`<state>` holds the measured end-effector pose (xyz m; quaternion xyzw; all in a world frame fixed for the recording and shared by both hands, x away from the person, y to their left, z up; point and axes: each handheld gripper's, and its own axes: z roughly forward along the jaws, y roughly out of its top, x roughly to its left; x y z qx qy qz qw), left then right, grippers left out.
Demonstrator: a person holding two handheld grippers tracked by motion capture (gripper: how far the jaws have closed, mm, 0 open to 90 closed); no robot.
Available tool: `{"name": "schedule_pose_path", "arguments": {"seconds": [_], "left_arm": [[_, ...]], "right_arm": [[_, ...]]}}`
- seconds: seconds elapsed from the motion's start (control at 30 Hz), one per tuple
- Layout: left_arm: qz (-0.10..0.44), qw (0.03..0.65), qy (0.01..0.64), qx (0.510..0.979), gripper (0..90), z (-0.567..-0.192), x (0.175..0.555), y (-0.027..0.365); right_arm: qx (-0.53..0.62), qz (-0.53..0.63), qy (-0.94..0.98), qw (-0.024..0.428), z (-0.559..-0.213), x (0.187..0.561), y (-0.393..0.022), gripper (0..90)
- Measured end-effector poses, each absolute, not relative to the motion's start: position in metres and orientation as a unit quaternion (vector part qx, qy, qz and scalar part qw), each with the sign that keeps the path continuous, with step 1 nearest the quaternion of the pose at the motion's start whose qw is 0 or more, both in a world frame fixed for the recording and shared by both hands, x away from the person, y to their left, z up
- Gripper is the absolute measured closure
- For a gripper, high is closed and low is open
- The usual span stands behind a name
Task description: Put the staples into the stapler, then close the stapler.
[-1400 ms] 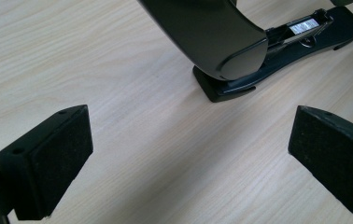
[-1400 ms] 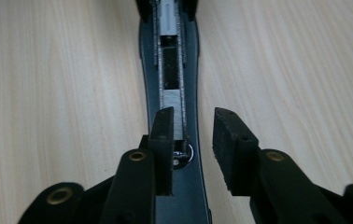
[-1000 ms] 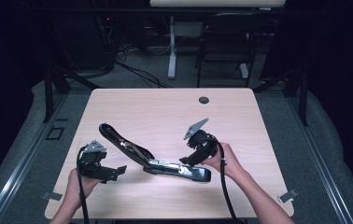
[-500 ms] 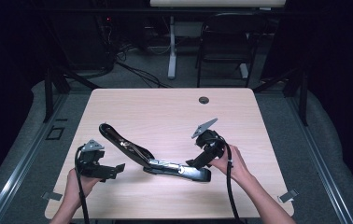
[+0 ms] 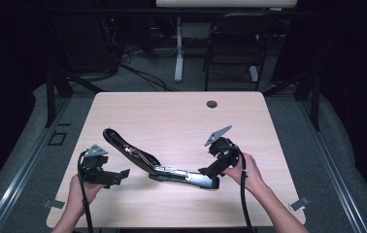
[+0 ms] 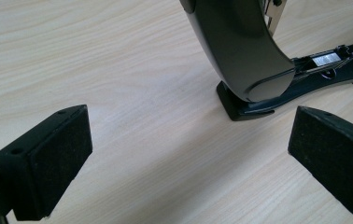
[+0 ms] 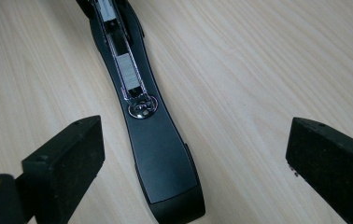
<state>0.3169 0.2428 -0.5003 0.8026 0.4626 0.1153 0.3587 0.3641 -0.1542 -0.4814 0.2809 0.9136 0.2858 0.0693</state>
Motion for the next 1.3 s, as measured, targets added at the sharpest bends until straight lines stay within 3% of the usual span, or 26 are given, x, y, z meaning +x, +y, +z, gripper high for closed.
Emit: {"name": "schedule_pose_path", "arguments": {"seconds": [0.33,0.47,0.53,0.6,0.67,0.7,0.83,1.13,1.3], "left_arm": [[0.134,0.354,0.487,0.787,1.9,-0.498,0.318,0.247],[0.151,0.358,0.506,0.770,17.0,-0.496,0.320,0.251],[0.159,0.368,0.511,0.760,25.5,-0.495,0.321,0.254],[0.160,0.379,0.519,0.749,32.8,-0.496,0.321,0.257],[0.154,0.391,0.525,0.740,43.0,-0.496,0.323,0.261],[0.153,0.396,0.527,0.736,45.1,-0.496,0.324,0.262],[0.146,0.418,0.529,0.724,58.2,-0.498,0.329,0.266],[0.167,0.442,0.509,0.720,79.4,-0.493,0.335,0.260],[0.173,0.456,0.499,0.716,86.8,-0.490,0.335,0.257]], "right_arm": [[0.284,0.283,0.913,0.079,-0.479,0.365,-0.153,9.4],[0.283,0.287,0.911,0.090,-0.477,0.364,-0.153,16.2],[0.283,0.294,0.908,0.091,-0.476,0.363,-0.153,26.7],[0.279,0.295,0.909,0.092,-0.475,0.362,-0.153,30.8],[0.274,0.239,0.927,0.089,-0.466,0.361,-0.153,39.8],[0.276,0.297,0.909,0.098,-0.474,0.360,-0.150,42.3],[0.270,0.302,0.908,0.111,-0.471,0.357,-0.144,58.2],[0.258,0.303,0.909,0.122,-0.466,0.351,-0.138,84.5],[0.260,0.305,0.907,0.128,-0.464,0.351,-0.136,90.0]]}}
